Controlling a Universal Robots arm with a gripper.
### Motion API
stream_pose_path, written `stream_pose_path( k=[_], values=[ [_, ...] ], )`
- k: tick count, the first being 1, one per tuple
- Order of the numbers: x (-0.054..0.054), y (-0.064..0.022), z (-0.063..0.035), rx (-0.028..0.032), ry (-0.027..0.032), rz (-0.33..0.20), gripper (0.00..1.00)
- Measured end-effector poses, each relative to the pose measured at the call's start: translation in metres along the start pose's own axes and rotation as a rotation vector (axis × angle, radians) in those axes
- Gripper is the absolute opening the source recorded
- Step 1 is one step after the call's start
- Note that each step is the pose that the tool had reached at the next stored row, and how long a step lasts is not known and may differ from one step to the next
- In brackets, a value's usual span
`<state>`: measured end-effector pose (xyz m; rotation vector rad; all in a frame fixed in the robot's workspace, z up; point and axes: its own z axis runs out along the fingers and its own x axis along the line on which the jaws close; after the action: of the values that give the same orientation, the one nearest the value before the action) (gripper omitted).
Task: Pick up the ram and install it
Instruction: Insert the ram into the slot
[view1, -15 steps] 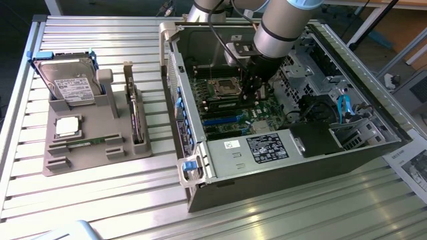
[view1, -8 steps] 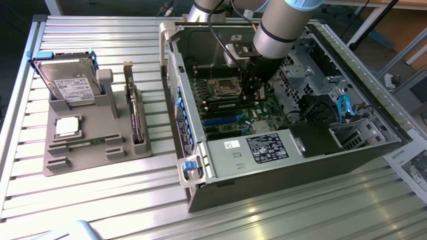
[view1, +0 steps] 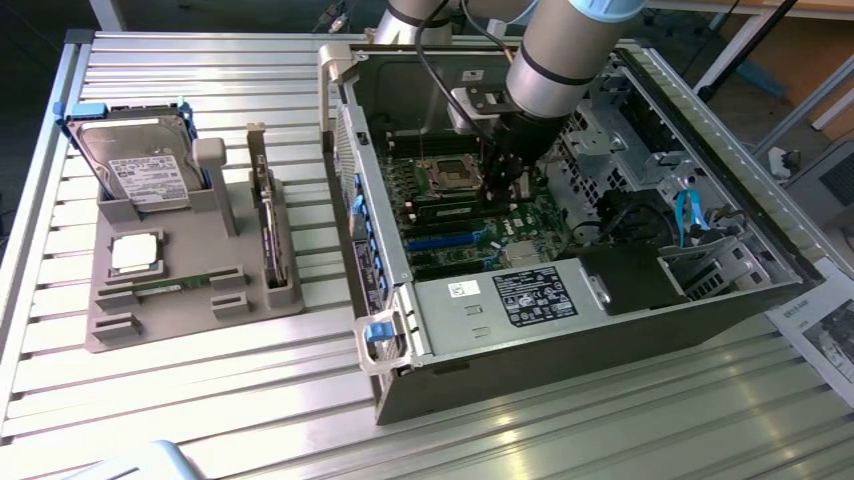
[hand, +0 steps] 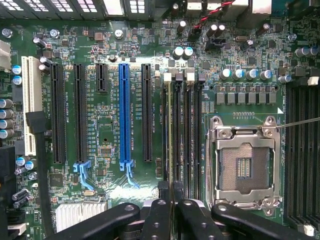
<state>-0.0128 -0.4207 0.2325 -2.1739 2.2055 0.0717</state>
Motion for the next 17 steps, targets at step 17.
stream_pose_path(
  k=[17],
  values=[
    [-0.0002,0.0000,-0.0033,-0.0001,0.0001,0.000,0.19]
  ],
)
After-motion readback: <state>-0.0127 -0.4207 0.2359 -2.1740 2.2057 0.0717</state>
